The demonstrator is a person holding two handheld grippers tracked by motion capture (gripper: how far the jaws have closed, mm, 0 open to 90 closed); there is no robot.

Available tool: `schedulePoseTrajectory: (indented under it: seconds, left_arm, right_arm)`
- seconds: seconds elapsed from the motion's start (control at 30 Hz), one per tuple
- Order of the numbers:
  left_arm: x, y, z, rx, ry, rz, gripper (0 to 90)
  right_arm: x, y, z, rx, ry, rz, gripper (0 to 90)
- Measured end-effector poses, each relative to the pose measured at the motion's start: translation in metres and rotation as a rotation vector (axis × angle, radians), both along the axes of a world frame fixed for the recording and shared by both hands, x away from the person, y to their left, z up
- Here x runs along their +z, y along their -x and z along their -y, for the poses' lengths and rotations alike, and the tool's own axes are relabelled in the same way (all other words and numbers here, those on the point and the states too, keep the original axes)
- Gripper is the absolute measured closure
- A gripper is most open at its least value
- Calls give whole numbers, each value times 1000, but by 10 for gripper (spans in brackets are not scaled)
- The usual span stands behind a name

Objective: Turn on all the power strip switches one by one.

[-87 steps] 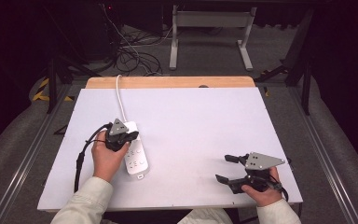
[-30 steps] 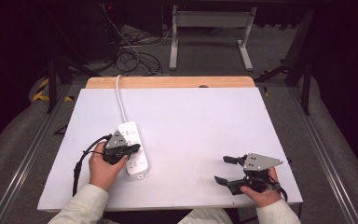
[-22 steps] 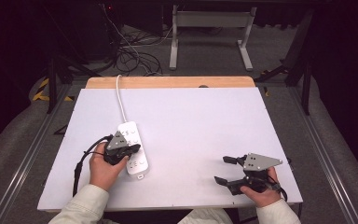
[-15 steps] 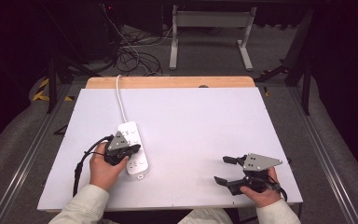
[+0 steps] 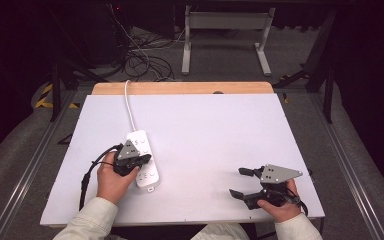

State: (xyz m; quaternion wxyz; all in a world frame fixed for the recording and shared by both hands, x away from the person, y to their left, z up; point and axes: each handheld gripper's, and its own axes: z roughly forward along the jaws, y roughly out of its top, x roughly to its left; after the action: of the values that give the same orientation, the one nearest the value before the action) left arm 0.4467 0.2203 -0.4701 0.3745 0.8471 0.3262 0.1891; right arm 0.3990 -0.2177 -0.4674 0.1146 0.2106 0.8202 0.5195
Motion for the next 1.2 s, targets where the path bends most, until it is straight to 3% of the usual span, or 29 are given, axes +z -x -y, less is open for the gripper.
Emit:
schedulePoseTrajectory:
  seconds: [0.43, 0.6, 0.7, 0.77, 0.83, 0.87, 0.93, 1.03, 1.2]
  left_arm:
    - [0, 2, 4, 4, -22, 8, 900]
    - [1, 3, 8, 9, -40, -18, 900]
    - [2, 3, 7, 12, -46, -1, 900]
    - [0, 4, 6, 20, -23, 31, 899]
    - [3, 4, 3, 14, 28, 24, 899]
    - [11, 7, 1, 7, 78, 50, 899]
    - [16, 9, 1, -6, 98, 46, 899]
    - [23, 16, 4, -32, 92, 65, 899]
    - [27, 23, 5, -54, 104, 62, 899]
  right_arm:
    - [0, 0, 0, -2, -2, -2, 223]
    - [0, 0, -1, -3, -2, -4, 223]
    - [0, 0, -1, -4, -3, -5, 223]
    - [-1, 0, -1, -4, -2, -5, 223]
    - [0, -1, 0, -4, -4, -5, 223]
    - [0, -1, 0, -7, -5, -7, 223]
    - [-1, -1, 1, -7, -6, -7, 223]
    - [-1, -2, 1, -7, -7, -10, 223]
    - [0, -1, 2, -7, -9, -5, 223]
